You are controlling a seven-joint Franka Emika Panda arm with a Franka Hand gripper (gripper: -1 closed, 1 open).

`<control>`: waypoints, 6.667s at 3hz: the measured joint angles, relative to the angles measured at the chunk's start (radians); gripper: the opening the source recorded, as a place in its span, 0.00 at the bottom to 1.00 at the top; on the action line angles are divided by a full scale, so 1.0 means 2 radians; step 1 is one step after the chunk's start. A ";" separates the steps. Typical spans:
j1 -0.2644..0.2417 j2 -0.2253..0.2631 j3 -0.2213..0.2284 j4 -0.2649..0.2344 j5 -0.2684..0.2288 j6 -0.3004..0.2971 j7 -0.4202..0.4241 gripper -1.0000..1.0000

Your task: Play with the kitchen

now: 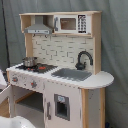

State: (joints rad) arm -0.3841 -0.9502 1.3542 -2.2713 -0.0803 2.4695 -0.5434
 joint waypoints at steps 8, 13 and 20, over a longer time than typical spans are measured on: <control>0.055 -0.261 -0.013 -0.085 -0.140 0.032 -0.022 1.00; 0.087 -0.257 -0.128 -0.183 -0.140 0.164 -0.180 1.00; -0.042 -0.126 -0.261 -0.074 -0.140 0.288 -0.373 1.00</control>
State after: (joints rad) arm -0.4684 -1.2031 0.8326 -2.4186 -0.3593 3.0449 -1.2903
